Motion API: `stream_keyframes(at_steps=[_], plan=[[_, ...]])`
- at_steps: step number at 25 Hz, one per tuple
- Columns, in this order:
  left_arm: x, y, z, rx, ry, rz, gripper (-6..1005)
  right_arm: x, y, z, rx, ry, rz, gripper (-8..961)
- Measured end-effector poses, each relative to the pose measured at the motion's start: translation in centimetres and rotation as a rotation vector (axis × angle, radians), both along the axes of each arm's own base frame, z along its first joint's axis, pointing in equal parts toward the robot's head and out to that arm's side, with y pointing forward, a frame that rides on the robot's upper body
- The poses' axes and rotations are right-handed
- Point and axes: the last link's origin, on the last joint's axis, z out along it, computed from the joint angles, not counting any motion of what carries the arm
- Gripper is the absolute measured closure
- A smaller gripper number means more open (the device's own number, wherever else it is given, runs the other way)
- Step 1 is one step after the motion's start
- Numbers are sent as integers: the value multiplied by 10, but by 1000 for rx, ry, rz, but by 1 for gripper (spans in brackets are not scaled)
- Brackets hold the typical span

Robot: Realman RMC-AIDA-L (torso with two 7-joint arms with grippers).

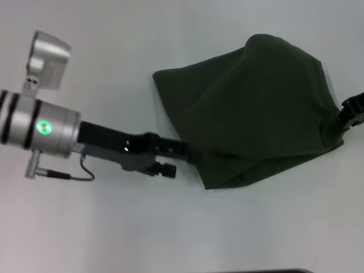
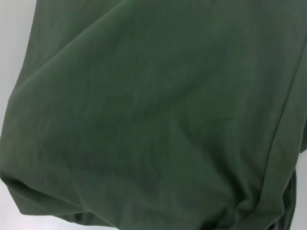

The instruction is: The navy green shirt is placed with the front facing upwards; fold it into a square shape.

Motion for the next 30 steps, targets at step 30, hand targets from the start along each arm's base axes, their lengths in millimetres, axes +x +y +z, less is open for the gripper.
stream_keyframes(at_steps=[30], plan=[[1,-6,-45,3,61,78,64,-3,5,7,25,16,0,931]])
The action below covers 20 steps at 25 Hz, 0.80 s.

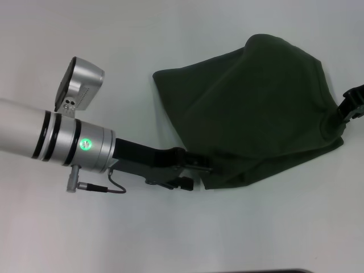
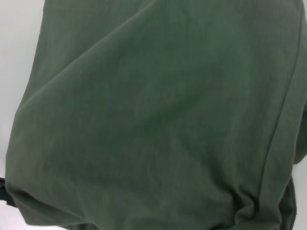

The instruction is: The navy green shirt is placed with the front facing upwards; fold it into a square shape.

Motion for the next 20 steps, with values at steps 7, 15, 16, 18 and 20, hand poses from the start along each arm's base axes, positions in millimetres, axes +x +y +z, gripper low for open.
stream_keyframes(at_steps=[7,15,16,18,20], plan=[[4,3,-7,1,4,3,64,0,0,0,-1,0,-2,930],[13,3,-17,-20,6,-14,64,1,0,1,1,0,-2,931],[13,4,-17,-17,3,-14,64,1,0,1,1,0,-2,931],[14,5,-17,-13,0,-16,65,1,0,1,1,1,-3,931],[15,6,-17,-8,2,-16,65,1,0,1,5,4,-5,931]])
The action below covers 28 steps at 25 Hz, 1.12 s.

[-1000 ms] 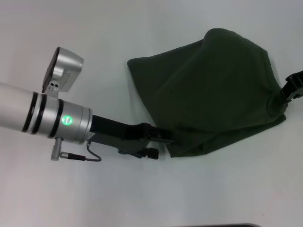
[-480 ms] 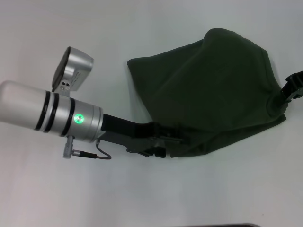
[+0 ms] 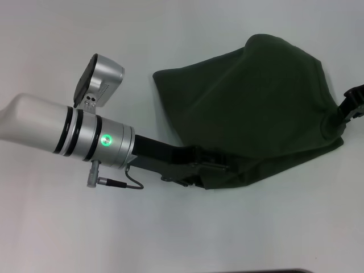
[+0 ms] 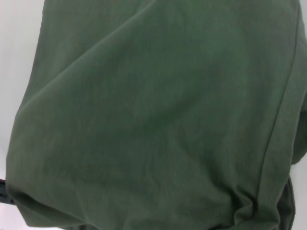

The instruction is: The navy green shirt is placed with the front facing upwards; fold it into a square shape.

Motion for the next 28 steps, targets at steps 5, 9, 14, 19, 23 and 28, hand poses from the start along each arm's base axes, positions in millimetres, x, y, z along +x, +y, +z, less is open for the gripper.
stream_keyframes(at_steps=[5,9,14,19,23,28], plan=[[2,-2,-3,-18,9,-12,65,0,0,1,1,5,-3,931],[6,-4,-4,-45,18,-50,250,0,0,1,1,5,-3,930],[7,-3,-5,-51,28,-62,340,0,-1,1,-2,7,-5,930],[6,-3,-6,-43,31,-53,429,0,-1,0,-6,8,-4,930],[5,-1,-5,-35,34,-42,598,0,-1,0,-6,8,-4,931],[3,0,-5,-28,40,-23,813,0,-1,0,-8,8,-2,931]])
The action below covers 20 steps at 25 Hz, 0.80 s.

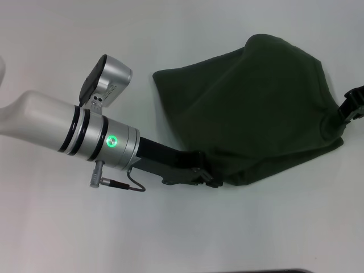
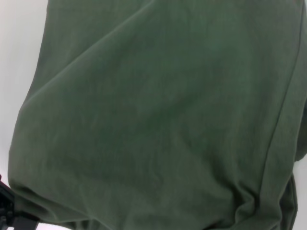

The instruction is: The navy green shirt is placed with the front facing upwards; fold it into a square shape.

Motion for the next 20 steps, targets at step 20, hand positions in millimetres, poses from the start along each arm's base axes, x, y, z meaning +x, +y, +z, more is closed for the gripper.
stream_keyframes(at_steps=[20], plan=[[-25,-5,23,-6,19,48,967,9,1,13,31,-22,-21,931]])
